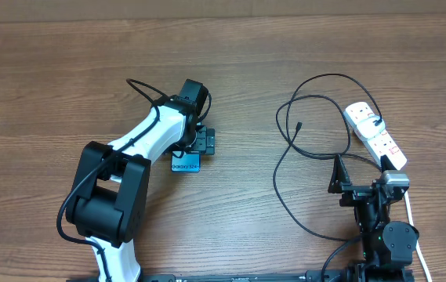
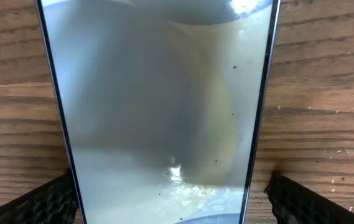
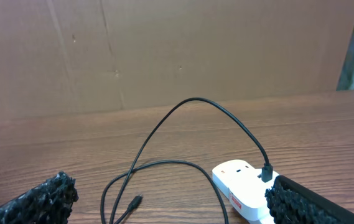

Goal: Plug charger to phone and switch on socket

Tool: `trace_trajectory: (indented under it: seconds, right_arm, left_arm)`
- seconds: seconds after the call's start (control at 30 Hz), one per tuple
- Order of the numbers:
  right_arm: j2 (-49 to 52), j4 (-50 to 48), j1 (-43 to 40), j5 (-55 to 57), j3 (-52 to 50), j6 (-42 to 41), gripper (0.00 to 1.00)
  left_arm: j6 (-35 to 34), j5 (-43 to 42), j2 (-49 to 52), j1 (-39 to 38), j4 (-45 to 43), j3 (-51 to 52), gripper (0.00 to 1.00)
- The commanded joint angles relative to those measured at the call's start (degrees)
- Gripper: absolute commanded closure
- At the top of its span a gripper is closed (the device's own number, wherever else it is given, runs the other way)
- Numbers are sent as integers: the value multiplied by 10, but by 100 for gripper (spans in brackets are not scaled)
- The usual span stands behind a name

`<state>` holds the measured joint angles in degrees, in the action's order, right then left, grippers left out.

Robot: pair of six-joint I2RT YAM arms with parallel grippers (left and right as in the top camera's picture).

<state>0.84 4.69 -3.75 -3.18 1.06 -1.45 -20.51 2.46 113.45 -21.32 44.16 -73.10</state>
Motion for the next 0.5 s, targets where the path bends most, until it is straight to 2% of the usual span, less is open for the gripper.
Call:
trace_trajectory:
  seconds: [0.0,0.1,0.3,0.47]
  right_arm:
    - [-6,-3,-1,-3,-6,2,0]
    - [-6,-3,-1,-3,-6,2,0]
    - [-6,-3,-1,-3,-6,2,0]
    - [-6,-3,-1,-3,-6,2,0]
  left_arm:
    - [2,7,29,9,5,7,6]
    - [2,7,29,14,3,7,8]
    - [1,7,29,23,-7,7,1]
    - [1,4,29,23,-15,7,0]
